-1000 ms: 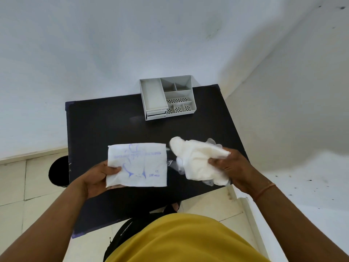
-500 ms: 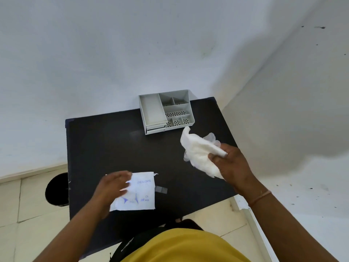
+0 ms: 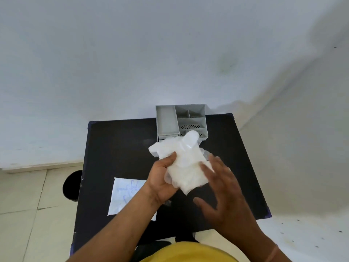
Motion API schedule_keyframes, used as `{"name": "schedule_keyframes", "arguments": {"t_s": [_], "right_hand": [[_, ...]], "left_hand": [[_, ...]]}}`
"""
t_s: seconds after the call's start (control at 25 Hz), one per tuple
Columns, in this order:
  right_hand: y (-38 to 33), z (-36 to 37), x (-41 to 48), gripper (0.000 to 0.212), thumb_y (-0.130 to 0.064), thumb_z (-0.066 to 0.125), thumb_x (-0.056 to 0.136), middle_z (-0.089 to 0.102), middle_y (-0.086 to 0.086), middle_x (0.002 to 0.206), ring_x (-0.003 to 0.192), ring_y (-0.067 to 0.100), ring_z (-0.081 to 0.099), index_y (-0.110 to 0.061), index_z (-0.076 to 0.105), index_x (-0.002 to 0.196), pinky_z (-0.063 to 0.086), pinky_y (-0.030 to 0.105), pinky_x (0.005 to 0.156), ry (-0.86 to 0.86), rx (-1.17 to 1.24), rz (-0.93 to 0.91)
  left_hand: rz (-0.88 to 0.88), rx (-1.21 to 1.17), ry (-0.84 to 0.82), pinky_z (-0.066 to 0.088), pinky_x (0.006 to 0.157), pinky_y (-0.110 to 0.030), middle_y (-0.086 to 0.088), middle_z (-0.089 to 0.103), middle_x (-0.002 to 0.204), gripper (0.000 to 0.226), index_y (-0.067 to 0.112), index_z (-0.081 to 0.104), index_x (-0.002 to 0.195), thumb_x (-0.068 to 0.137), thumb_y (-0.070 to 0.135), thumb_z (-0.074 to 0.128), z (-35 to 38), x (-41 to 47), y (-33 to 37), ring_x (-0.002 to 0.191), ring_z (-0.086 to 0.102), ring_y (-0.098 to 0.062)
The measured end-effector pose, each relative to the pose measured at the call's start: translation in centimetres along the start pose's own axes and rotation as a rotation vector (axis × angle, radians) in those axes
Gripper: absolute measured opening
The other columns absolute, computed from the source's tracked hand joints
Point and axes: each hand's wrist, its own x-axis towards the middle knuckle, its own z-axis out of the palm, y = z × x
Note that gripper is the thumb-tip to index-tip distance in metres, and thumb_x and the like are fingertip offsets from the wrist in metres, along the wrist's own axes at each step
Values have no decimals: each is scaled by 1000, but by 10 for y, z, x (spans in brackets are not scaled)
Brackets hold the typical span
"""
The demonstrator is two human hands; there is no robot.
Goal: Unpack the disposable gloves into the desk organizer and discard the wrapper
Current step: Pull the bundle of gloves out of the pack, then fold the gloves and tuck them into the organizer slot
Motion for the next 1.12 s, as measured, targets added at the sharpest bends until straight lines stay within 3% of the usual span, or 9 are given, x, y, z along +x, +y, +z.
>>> {"name": "schedule_keyframes", "arguments": {"t_s": [0.16,0.28,0.48,0.6,0.68,0.8,0.96,1.04,1.12], "right_hand": [[34,-28,0,102,-55,89,61,38,-7,163,144,17,43,-50,38,148,42,49,113,-69,1125,767],[42,-21,19,66,-35,82,81,60,9,147,134,32,58,-31,56,142,45,62,109,-222,1685,718],[65,-30,60,38,-10,58,100,72,16,129,117,40,69,-16,57,137,63,54,84,-140,1781,770],[93,-32,67,37,-8,56,101,70,18,132,118,42,68,-13,56,138,54,64,96,-228,1719,760],[102,-28,70,39,-7,55,101,68,20,134,120,42,67,-10,55,140,49,66,102,-319,1695,763],[109,-18,72,42,-5,55,99,65,24,136,118,41,68,-5,53,142,62,55,81,-420,1761,811],[128,-7,72,49,-5,61,90,70,20,130,110,36,73,-4,56,139,65,49,76,-478,1756,898],[134,-6,71,53,-6,68,87,67,21,134,115,37,71,-2,58,138,61,51,86,-534,1731,904],[136,-4,72,63,-5,84,76,60,24,142,128,42,61,0,62,136,50,53,98,-625,1731,878]], "left_hand": [[82,-76,-76,58,102,-63,-28,65,145,54,-1,52,152,107,28,50,37,20,-17,126,70,-46],[104,30,-64,55,107,-63,-28,68,140,52,-2,60,147,105,28,51,61,24,-41,125,70,-46],[483,635,170,61,101,-51,-13,75,137,55,14,60,145,93,19,78,67,22,-53,130,69,-35],[620,935,385,65,97,-44,3,69,141,77,33,53,152,84,27,87,69,1,-37,125,71,-24],[581,1239,447,59,108,-48,9,51,156,88,45,40,160,85,46,85,73,-8,-35,135,60,-19],[418,1589,343,41,124,-41,21,22,176,91,46,44,159,78,81,67,75,-7,-53,152,35,-7],[614,774,370,59,105,-42,14,51,163,41,45,59,148,108,49,50,62,-7,-40,140,62,-14],[493,379,336,65,93,-51,5,55,161,51,36,52,156,106,31,62,40,-7,-32,132,69,-25],[355,284,304,66,87,-51,-7,57,158,68,26,51,157,95,38,75,25,-6,-40,128,69,-32]]}}
